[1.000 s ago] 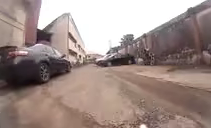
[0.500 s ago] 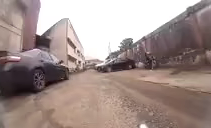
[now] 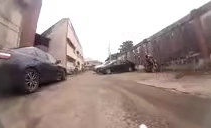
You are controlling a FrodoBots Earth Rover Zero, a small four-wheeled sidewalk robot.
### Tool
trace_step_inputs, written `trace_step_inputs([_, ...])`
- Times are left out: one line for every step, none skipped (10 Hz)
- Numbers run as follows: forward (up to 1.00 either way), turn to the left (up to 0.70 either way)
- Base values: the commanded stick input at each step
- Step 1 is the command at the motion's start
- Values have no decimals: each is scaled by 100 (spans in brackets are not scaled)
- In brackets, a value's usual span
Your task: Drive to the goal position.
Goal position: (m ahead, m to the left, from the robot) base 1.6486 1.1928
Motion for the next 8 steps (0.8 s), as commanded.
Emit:
trace_step_inputs([70, 35])
trace_step_inputs([70, 35])
trace_step_inputs([70, 35])
trace_step_inputs([70, 35])
trace_step_inputs([70, 35])
trace_step_inputs([70, 35])
trace_step_inputs([70, 35])
trace_step_inputs([70, 35])
